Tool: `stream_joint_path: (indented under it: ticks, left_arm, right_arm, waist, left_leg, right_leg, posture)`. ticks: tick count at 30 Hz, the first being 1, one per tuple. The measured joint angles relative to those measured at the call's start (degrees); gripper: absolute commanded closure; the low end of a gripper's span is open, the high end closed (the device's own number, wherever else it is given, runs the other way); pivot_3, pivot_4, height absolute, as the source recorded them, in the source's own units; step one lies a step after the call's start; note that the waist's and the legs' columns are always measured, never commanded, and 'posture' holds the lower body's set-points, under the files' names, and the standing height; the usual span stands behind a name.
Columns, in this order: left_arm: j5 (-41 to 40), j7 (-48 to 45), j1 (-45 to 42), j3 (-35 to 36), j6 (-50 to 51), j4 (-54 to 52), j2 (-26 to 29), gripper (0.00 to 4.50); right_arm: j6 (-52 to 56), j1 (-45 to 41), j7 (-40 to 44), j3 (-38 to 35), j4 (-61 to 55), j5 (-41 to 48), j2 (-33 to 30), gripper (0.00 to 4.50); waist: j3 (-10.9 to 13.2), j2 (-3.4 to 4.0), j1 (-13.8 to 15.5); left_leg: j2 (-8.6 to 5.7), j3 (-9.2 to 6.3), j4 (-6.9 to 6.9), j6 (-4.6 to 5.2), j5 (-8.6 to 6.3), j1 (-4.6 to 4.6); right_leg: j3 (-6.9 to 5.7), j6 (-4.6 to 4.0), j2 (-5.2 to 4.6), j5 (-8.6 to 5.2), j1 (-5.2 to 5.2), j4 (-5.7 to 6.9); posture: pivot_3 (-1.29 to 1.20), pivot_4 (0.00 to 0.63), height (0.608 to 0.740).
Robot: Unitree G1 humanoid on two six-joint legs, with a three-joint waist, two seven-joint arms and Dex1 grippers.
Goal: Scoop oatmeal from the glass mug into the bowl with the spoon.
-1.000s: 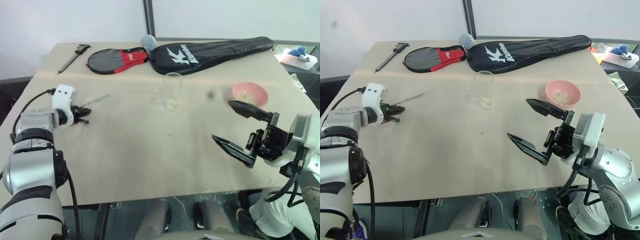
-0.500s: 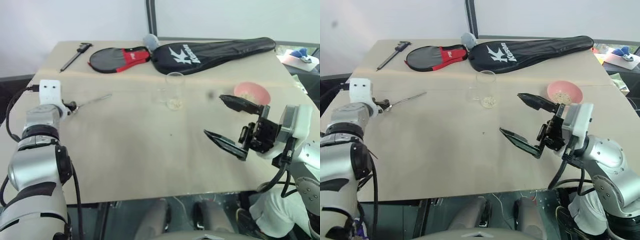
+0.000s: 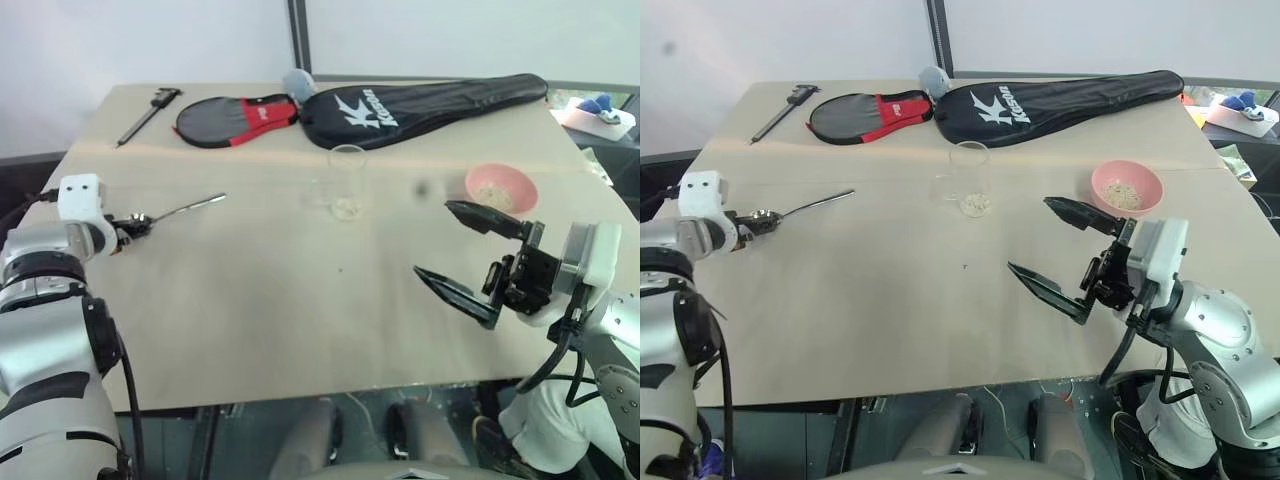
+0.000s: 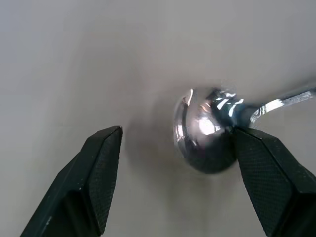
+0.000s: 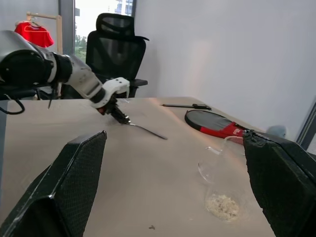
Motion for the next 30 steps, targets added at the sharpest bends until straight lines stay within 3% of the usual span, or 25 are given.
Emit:
stream_joint_path:
  ticks: [3, 9, 13, 16, 17, 19, 20, 23, 27, 30]
  left_arm:
    - [-2.1, -3.5, 6.9, 0.2, 7.7, -11.1, 1.1, 0.84]
    - [-13.4, -6.9, 35.8, 11.8, 34.5, -57.6, 1.3, 0.84]
    - [-16.7, -8.6, 41.8, 14.9, 34.9, -65.8, 0.5, 0.84]
    - [-14.5, -10.2, 37.5, 13.9, 17.8, -61.9, 3.0, 0.84]
    - [-12.2, -7.5, 30.8, 11.3, 14.4, -57.0, 3.5, 0.84]
    - [-10.7, -5.8, 27.5, 10.1, 12.4, -54.7, 4.2, 0.84]
    - [-6.4, 1.1, 17.5, 5.9, 9.9, -45.4, 2.0, 0.84]
    - [0.8, 15.1, 3.0, 0.8, 6.7, -26.6, -3.7, 0.84]
    - [2.5, 26.3, -6.8, 0.3, -1.1, -4.6, -9.7, 0.84]
    - [1.6, 33.7, -9.9, 2.6, -5.2, 4.5, -12.4, 0.84]
  right_arm:
    - [-0.1, -0.9, 0.2, 0.1, 0.3, 0.0, 0.0, 0.0]
    - [-0.1, -4.7, 2.1, 1.9, 3.7, 0.0, 0.2, 0.0]
    - [-0.1, -5.7, 2.4, 2.3, 4.4, 0.0, 0.6, 0.0]
    - [-0.1, -6.9, 2.6, 3.3, 5.4, -0.3, 1.0, 0.0]
    - [-0.2, -7.3, 2.5, 3.8, 5.7, -0.5, 1.3, 0.0]
    - [-0.3, -7.4, 2.6, 4.1, 5.5, -0.7, 1.5, 0.0]
    - [-0.4, -6.8, 2.4, 3.8, 5.7, -1.2, 1.5, 0.0]
    - [-0.5, -6.0, 2.0, 4.2, 5.4, -2.0, 1.9, 0.0]
    - [-1.5, -3.8, 1.1, 3.6, 4.6, -2.7, 2.2, 0.0]
    - [-2.1, -2.9, 0.8, 3.6, 4.4, -3.3, 2.5, 0.0]
  waist:
    - [0.0, 0.08, -0.3]
    - [0.0, 0.17, -1.4]
    - [0.0, 0.16, -0.7]
    - [0.0, 0.09, 0.7]
    - [0.0, 0.07, 1.2]
    - [0.0, 0.09, 1.2]
    - [-0.1, 0.12, 1.8]
    - [-0.1, 0.03, 2.1]
    - [0.0, -0.17, 1.1]
    - [0.0, -0.24, -0.1]
  left_leg:
    - [0.02, 0.08, 0.0, 0.0, 0.0, 0.07]
    - [0.11, 0.2, -0.09, 0.01, -0.02, 0.12]
    - [0.15, 0.14, -0.09, -0.01, -0.02, 0.13]
    - [0.11, 0.07, -0.08, -0.03, -0.02, 0.17]
    - [0.04, -0.02, -0.07, -0.03, -0.01, 0.18]
    - [0.01, 0.0, -0.08, 0.0, -0.03, 0.18]
    - [-0.1, -0.03, -0.03, 0.08, -0.06, 0.17]
    - [-0.16, -0.15, 0.1, 0.08, -0.05, 0.01]
    - [-0.15, -0.02, 0.12, 0.09, -0.05, -0.23]
    - [-0.1, 0.05, 0.1, 0.08, -0.04, -0.32]
  right_leg:
    - [0.11, 0.0, -0.01, 0.0, 0.01, 0.07]
    - [0.26, -0.02, -0.01, -0.01, -0.01, 0.04]
    - [0.17, -0.03, -0.01, -0.01, 0.02, 0.05]
    - [0.07, -0.06, -0.07, 0.0, 0.07, 0.0]
    - [0.0, -0.05, -0.08, 0.01, 0.15, -0.05]
    - [0.05, -0.04, -0.09, 0.01, 0.17, -0.11]
    - [0.01, -0.02, -0.11, 0.01, 0.18, -0.15]
    - [-0.05, 0.05, -0.06, 0.05, 0.16, -0.16]
    - [-0.03, 0.09, -0.05, 0.06, -0.08, -0.17]
    - [0.03, 0.09, -0.03, 0.06, -0.22, -0.11]
  posture:
    - [0.0, 0.15, 0.74]
    - [0.0, 0.15, 0.74]
    - [0.0, 0.15, 0.74]
    - [0.0, 0.15, 0.74]
    - [0.0, 0.15, 0.74]
    - [0.0, 0.15, 0.74]
    - [0.0, 0.15, 0.74]
    - [0.0, 0.15, 0.74]
    - [0.0, 0.15, 0.74]
    - [0.0, 0.15, 0.74]
